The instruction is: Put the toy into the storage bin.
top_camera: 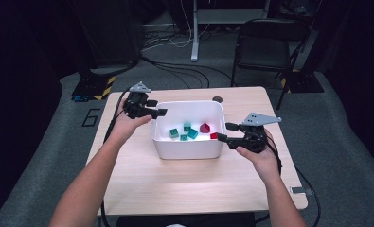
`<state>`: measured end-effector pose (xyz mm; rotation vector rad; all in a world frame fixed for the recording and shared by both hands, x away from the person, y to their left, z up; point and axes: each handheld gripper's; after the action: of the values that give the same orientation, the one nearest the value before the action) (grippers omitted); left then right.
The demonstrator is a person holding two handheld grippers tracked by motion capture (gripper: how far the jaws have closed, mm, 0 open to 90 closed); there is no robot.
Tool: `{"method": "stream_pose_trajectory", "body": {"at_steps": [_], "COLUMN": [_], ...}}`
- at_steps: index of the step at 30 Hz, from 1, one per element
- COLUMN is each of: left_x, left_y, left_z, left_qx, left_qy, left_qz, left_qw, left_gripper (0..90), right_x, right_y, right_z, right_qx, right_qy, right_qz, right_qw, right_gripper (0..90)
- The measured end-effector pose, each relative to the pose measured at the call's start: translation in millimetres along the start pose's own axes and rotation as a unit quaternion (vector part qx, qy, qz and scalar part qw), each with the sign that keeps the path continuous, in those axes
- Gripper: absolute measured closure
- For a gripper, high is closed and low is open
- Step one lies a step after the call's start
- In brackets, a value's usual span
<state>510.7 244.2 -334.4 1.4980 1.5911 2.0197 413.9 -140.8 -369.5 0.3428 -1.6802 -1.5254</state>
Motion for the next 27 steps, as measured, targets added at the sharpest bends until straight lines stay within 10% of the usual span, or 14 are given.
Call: {"method": "stream_pose_trajectory", "body": {"at_steps": [13,27], "left_x": [49.1,62.0], "left_y": [-39.8,-96.8], "left_z": [13.5,13.7], "left_qx": [0.029,0.054], "left_qy": [0.031,0.048], "left_qz": [-0.029,-0.039], "left_qw": [0.9987,0.9967], "left_gripper": [38.9,37.7], "right_x": [1.8,-2.2], "right_y": [-1.0,-4.9], "right_z": [0.6,-1.6], "right_qx": [0.002,0.002], "right_qy": [-0.01,-0.02], "right_qz": [0.005,0.019], "right_qw": [0.9999,0.9996], "right_gripper": [41.1,41.2]}}
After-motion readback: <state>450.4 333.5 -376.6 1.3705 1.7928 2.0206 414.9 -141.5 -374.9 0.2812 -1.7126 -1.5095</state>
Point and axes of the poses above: each handheld gripper's, and its own axes: x roughly backward along the jaws, y roughly out of its top, z roughly to its left, and after that the axes turned 4 degrees about -y, right-handed
